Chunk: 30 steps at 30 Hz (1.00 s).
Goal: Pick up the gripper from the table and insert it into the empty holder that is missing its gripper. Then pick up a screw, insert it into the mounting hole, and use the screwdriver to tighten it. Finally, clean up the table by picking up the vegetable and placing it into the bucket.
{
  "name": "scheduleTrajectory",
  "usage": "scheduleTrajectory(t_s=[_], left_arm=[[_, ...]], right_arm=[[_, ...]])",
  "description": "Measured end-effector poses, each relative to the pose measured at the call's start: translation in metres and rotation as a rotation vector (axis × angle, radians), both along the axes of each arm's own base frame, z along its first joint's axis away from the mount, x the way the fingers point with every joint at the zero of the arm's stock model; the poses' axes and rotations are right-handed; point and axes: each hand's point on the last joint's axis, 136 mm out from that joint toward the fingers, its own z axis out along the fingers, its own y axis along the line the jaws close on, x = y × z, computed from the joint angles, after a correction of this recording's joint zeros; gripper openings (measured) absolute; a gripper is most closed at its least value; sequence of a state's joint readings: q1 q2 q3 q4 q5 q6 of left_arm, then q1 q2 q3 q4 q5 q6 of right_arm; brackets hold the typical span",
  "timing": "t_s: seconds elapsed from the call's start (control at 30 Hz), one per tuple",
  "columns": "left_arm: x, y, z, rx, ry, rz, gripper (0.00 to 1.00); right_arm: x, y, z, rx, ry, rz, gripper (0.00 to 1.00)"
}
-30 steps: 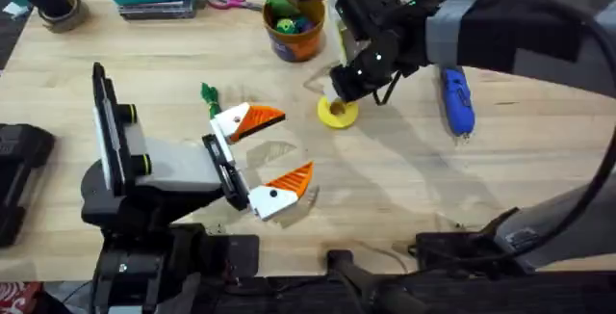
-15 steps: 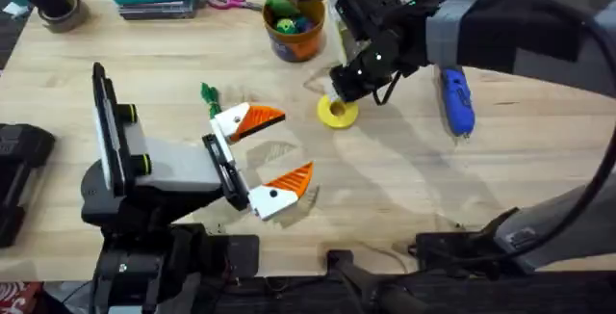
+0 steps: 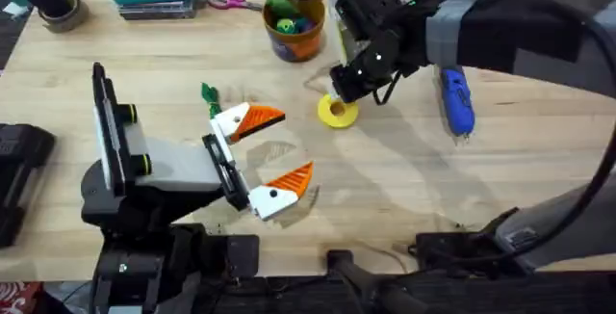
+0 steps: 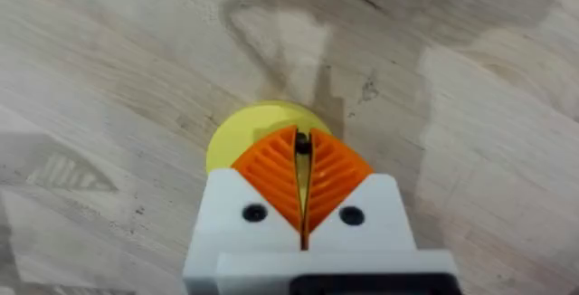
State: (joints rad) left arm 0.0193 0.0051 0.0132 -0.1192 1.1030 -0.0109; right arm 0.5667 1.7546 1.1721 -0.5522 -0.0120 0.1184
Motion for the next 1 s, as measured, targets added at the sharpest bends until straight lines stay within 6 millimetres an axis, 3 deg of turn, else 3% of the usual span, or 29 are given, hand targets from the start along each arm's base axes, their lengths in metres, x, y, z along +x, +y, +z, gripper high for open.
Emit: scheduleTrajectory(t_s=[0.23,0.4,0.67,1.0], left_arm=[[0.0,0.0,0.0,0.0,0.0,0.0,0.944],[0.0,0.0,0.0,0.0,0.0,0.0,0.942],[0.0,0.0,0.0,0.0,0.0,0.0,0.941],[0.0,0.0,0.0,0.0,0.0,0.0,0.942]], right_arm=[[0.002,0.001,0.003,-0.003,0.005,0.0,0.006],[0.01,0.002,0.022,-0.03,0.013,-0.006,0.006],[0.029,0.009,0.091,-0.025,-0.058,0.004,0.006],[0.025,0.006,0.177,-0.024,-0.112,0.065,0.006]])
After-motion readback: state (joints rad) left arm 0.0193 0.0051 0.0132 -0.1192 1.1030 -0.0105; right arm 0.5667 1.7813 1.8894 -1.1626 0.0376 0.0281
